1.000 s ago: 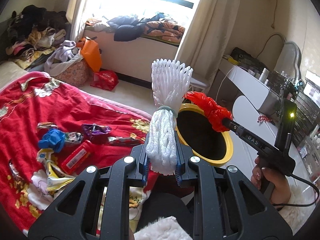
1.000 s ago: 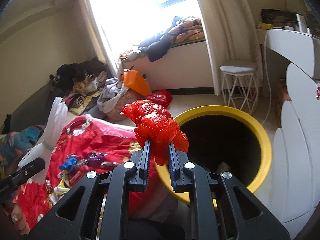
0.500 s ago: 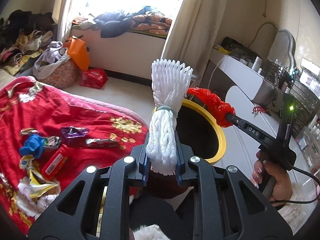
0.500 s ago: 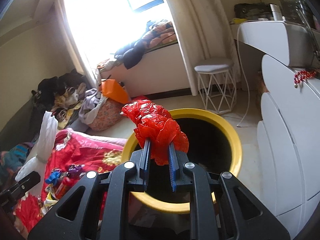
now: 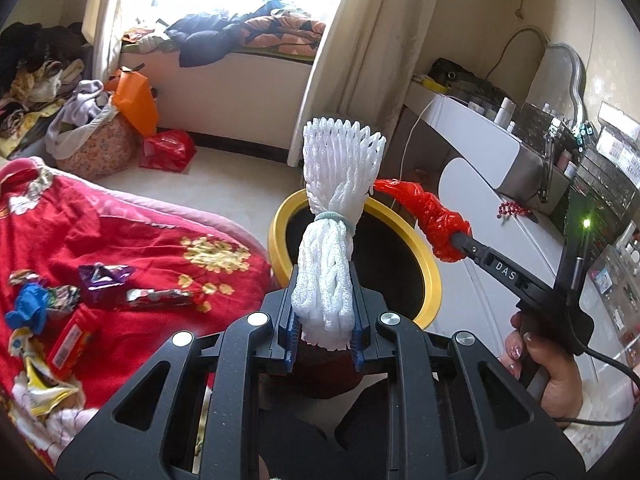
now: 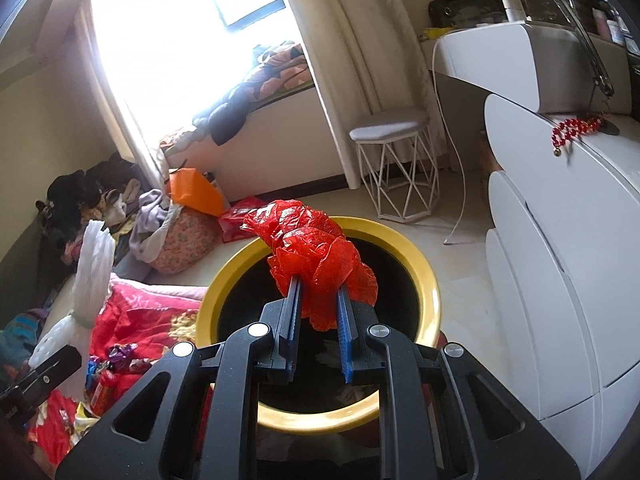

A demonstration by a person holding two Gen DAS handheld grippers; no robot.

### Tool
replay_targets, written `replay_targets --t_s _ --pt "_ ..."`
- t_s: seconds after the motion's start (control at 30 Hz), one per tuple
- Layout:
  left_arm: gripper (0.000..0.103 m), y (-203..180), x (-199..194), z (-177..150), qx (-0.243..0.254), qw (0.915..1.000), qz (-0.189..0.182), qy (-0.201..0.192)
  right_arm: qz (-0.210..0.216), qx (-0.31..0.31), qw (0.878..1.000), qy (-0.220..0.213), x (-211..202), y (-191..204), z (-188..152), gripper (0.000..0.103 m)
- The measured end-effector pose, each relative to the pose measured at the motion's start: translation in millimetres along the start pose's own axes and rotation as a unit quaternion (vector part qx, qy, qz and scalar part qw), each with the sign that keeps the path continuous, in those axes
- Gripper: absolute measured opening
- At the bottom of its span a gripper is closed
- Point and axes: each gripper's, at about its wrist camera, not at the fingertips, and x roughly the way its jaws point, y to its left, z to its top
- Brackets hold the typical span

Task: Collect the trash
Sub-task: 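Carry the foam net and red bag over the yellow bin and release both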

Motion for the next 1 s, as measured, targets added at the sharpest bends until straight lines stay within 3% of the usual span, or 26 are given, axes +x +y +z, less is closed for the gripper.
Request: replay_targets --t_s 0.47,1.0 --pt "0.015 -17.5 52.8 9.7 0.015 0.9994 -0.01 0.03 -0.021 0.021 1.0 0.007 10.3 -11.9 -4.3 0.016" --pt "0.015 -6.4 108.3 19.7 -0.003 0.9975 -0.01 0.07 0.002 -0.001 0.999 0.032 28.6 -4.3 -10.6 0.018"
